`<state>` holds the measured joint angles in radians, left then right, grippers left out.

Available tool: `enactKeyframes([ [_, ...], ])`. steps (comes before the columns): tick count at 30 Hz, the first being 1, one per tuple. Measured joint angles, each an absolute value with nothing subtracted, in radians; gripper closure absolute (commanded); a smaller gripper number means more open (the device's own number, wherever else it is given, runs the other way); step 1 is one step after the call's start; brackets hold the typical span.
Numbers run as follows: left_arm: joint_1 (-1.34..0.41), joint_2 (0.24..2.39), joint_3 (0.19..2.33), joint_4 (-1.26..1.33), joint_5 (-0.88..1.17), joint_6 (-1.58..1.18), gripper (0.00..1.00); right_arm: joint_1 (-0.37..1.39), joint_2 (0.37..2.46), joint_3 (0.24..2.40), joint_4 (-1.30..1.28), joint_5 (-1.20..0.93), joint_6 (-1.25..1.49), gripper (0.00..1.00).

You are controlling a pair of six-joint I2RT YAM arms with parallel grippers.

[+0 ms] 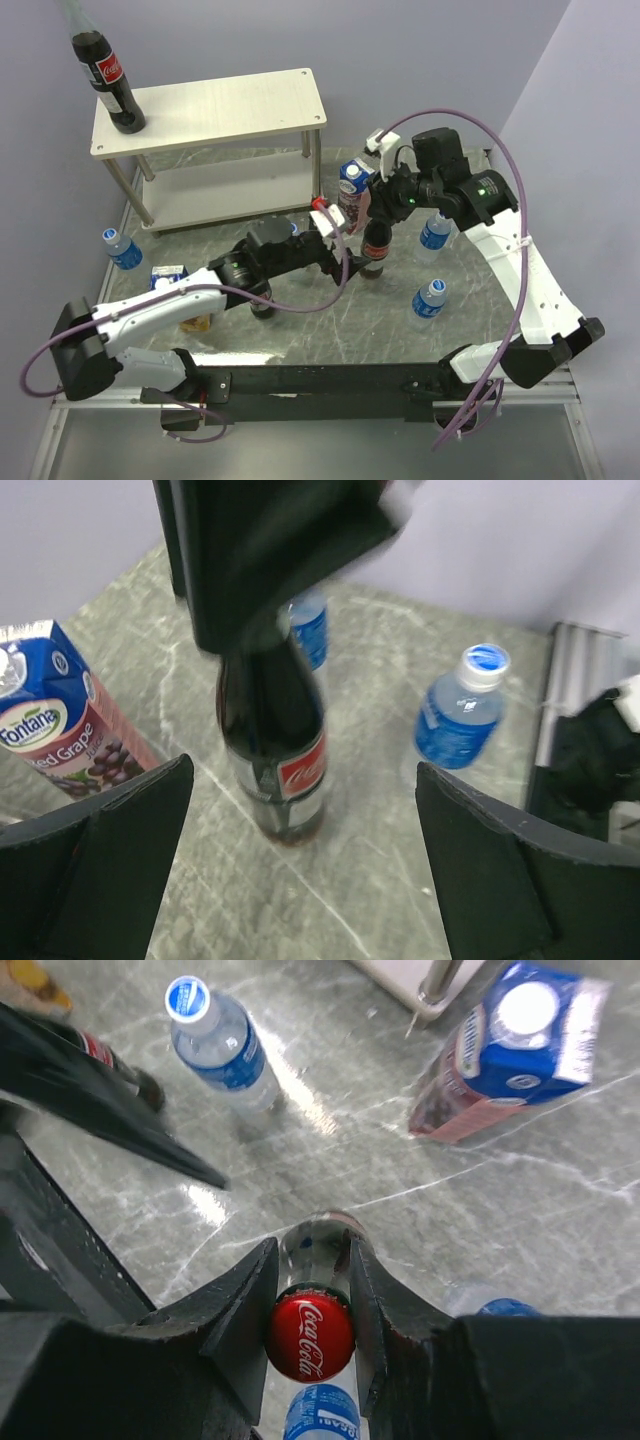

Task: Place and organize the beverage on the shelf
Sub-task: Pick up the drink from the center of the board.

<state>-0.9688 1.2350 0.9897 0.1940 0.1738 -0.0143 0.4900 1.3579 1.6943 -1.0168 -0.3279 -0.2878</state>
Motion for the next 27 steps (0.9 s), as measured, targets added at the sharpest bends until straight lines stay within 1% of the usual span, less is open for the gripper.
enactKeyframes([
  [4, -0.989, 1.327, 0.99, 0.245, 0.115, 0.019, 0.0, 0.478, 1.358, 1.776, -1.046, -0.324, -0.279, 1.0],
  [12, -1.017, 1.455, 0.99, 0.373, 0.073, 0.052, 0.0, 0.453, 1.359, 1.897, -1.09, -0.342, -0.256, 1.0],
  [20, -1.042, 1.565, 1.01, 0.49, 0.014, 0.068, 0.0, 0.44, 1.364, 1.913, -1.124, -0.356, -0.239, 1.0],
  [27, -1.055, 1.604, 1.01, 0.587, -0.06, 0.072, 0.01, 0.428, 1.364, 1.913, -1.132, -0.388, -0.224, 1.0],
])
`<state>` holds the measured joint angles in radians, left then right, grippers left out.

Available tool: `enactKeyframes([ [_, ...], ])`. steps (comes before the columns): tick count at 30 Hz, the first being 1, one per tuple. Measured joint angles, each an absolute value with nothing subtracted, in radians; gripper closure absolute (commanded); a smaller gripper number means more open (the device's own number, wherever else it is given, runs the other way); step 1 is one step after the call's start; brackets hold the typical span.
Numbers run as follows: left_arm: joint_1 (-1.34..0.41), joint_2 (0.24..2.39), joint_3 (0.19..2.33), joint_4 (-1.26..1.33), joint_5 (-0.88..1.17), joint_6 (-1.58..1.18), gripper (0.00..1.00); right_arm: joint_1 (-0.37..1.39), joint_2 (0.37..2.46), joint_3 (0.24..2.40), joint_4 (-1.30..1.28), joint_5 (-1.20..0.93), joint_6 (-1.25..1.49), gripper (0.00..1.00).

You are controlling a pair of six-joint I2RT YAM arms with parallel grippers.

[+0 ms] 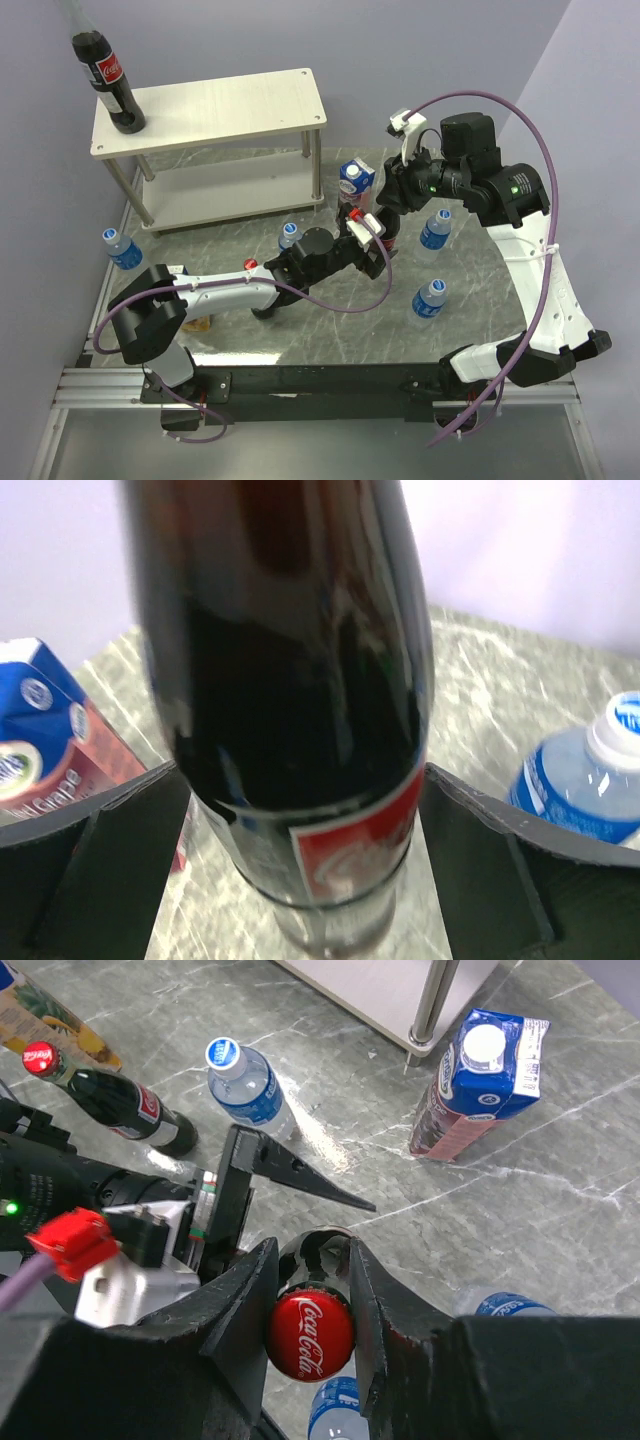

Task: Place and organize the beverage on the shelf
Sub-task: Pick up the drink from the center of the board.

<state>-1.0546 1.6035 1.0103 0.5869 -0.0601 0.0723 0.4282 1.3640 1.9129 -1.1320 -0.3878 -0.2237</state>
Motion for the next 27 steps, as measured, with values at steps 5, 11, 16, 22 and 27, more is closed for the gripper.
enactKeyframes([
  [5, -1.055, 1.616, 1.026, 0.641, -0.081, 0.072, 0.0, 0.411, 1.364, 1.913, -1.131, -0.406, -0.218, 1.0],
  [11, -1.055, 1.65, 1.039, 0.654, -0.086, 0.086, 0.02, 0.388, 1.364, 1.913, -1.131, -0.421, -0.213, 1.0],
  [16, -1.055, 1.668, 1.05, 0.65, -0.087, 0.094, 0.09, 0.376, 1.364, 1.913, -1.131, -0.436, -0.213, 1.0],
  [22, -1.056, 1.678, 1.079, 0.63, -0.089, 0.084, 0.98, 0.364, 1.364, 1.919, -1.14, -0.44, -0.214, 1.0],
  [27, -1.053, 1.683, 1.096, 0.625, -0.087, 0.081, 1.0, 0.355, 1.364, 1.924, -1.117, -0.451, -0.212, 1.0],
])
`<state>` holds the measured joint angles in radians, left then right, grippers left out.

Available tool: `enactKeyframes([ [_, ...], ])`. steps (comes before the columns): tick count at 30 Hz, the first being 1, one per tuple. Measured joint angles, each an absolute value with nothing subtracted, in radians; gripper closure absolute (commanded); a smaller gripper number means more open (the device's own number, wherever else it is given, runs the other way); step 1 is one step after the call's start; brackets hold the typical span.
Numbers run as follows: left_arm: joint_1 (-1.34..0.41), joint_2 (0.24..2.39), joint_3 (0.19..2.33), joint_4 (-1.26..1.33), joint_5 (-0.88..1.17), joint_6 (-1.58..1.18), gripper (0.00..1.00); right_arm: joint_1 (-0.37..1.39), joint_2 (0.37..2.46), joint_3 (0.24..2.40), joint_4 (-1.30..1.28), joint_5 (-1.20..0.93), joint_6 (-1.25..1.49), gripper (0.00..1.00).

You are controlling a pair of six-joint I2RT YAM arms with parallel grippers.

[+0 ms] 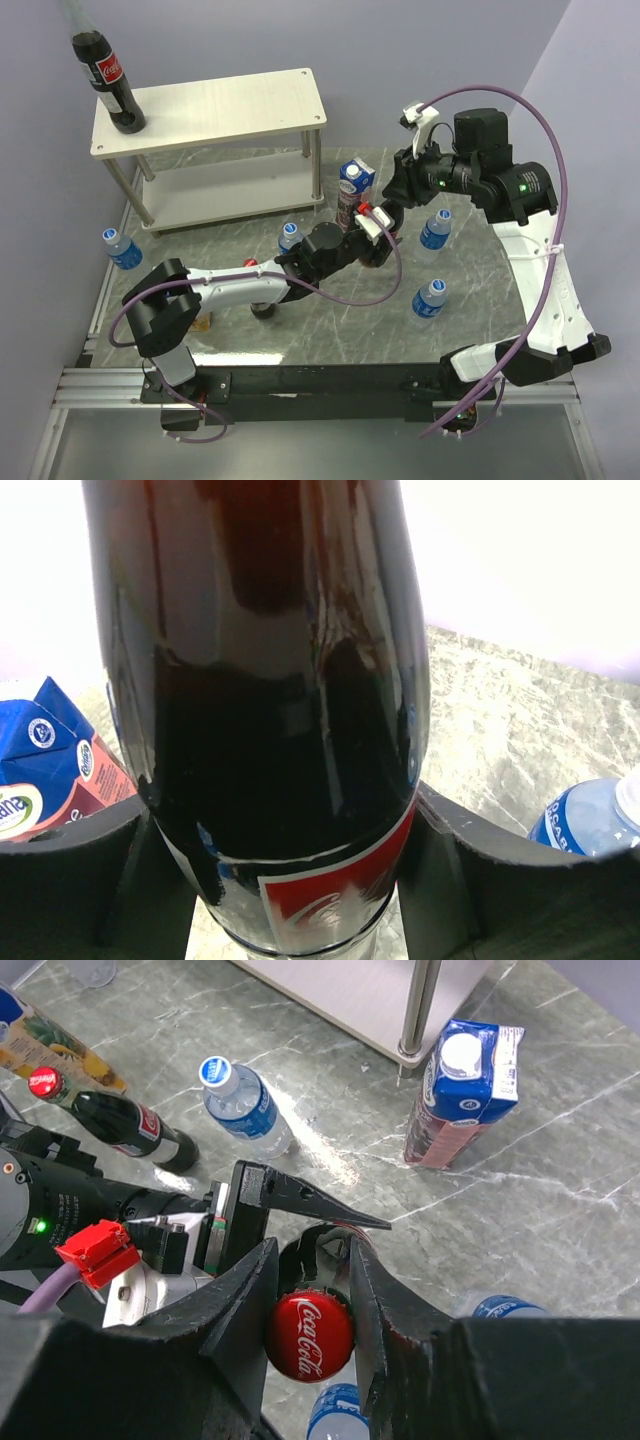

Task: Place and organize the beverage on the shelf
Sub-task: Pick up the drink from the center of the board.

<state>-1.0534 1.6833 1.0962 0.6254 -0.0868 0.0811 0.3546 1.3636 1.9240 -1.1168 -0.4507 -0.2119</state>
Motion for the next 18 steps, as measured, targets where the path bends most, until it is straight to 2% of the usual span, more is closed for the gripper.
enactKeyframes([
  [2, -1.054, 1.683, 1.096, 0.624, -0.087, 0.076, 1.0, 0.35, 1.364, 1.924, -1.117, -0.454, -0.209, 1.0],
  [5, -1.055, 1.678, 1.096, 0.618, -0.084, 0.067, 1.0, 0.348, 1.364, 1.923, -1.113, -0.459, -0.202, 0.89],
  [7, -1.055, 1.671, 1.096, 0.608, -0.083, 0.063, 1.0, 0.348, 1.362, 1.922, -1.106, -0.463, -0.197, 0.72],
  [8, -1.054, 1.666, 1.096, 0.603, -0.083, 0.062, 1.0, 0.348, 1.359, 1.919, -1.1, -0.465, -0.195, 0.6],
  [11, -1.054, 1.66, 1.096, 0.582, -0.071, 0.056, 1.0, 0.348, 1.349, 1.91, -1.071, -0.477, -0.183, 0.44],
  [12, -1.054, 1.66, 1.096, 0.562, -0.065, 0.054, 1.0, 0.347, 1.343, 1.91, -1.039, -0.481, -0.179, 0.36],
  [15, -1.055, 1.66, 1.086, 0.476, -0.041, 0.038, 0.99, 0.346, 1.312, 1.911, -0.979, -0.489, -0.176, 0.26],
  [18, -1.057, 1.66, 1.078, 0.41, -0.031, 0.031, 1.0, 0.346, 1.277, 1.921, -0.954, -0.491, -0.176, 0.23],
])
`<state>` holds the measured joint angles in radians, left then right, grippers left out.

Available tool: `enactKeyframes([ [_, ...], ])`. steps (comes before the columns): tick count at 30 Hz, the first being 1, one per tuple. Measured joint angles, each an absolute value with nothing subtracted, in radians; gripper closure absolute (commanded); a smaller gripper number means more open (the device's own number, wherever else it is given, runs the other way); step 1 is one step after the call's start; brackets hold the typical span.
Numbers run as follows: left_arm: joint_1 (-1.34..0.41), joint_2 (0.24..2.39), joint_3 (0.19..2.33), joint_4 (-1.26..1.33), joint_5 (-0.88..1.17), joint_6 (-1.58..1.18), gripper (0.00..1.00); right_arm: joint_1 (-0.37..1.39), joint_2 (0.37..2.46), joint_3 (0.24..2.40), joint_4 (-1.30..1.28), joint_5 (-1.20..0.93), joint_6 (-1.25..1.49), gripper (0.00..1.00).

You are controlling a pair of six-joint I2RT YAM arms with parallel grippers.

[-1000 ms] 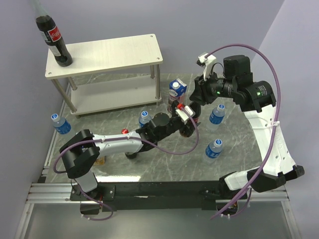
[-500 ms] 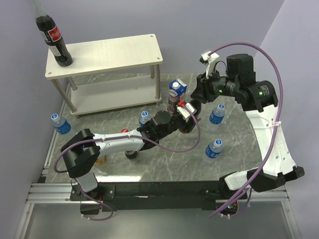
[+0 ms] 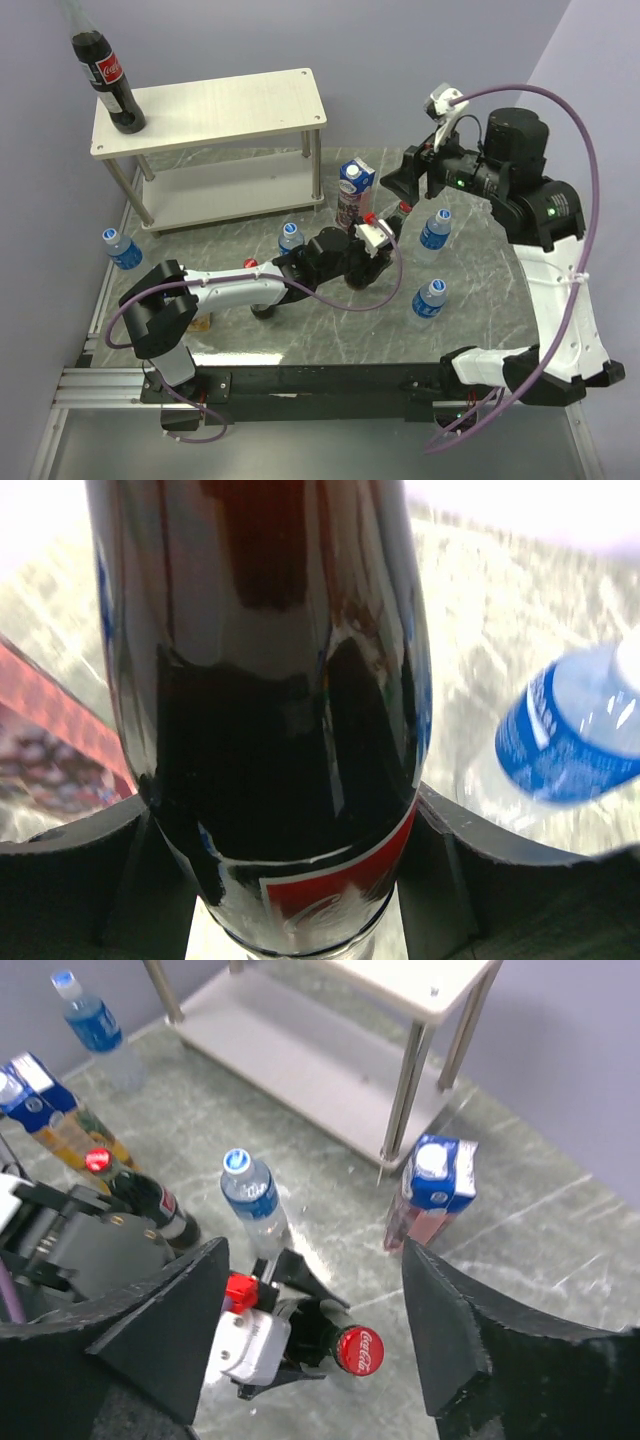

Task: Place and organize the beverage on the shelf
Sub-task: Pick up the drink from the center of the board, then place the drink on the shelf.

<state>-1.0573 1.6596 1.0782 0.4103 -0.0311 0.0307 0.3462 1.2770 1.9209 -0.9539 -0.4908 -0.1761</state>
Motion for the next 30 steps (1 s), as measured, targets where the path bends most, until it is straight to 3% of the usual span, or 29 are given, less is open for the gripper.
enactKeyframes([
  [13, -1.057, 1.648, 1.067, 0.367, -0.004, 0.014, 1.0, 0.242, 1.177, 1.9, -0.861, -0.377, -0.148, 0.2],
  [20, -1.057, 1.547, 1.067, 0.303, -0.017, 0.014, 1.0, 0.089, 1.061, 1.713, -0.751, -0.299, -0.101, 0.2],
  [30, -1.012, 1.414, 1.168, 0.149, -0.054, -0.021, 1.0, -0.15, 1.004, 1.401, -0.598, -0.415, -0.053, 0.19],
])
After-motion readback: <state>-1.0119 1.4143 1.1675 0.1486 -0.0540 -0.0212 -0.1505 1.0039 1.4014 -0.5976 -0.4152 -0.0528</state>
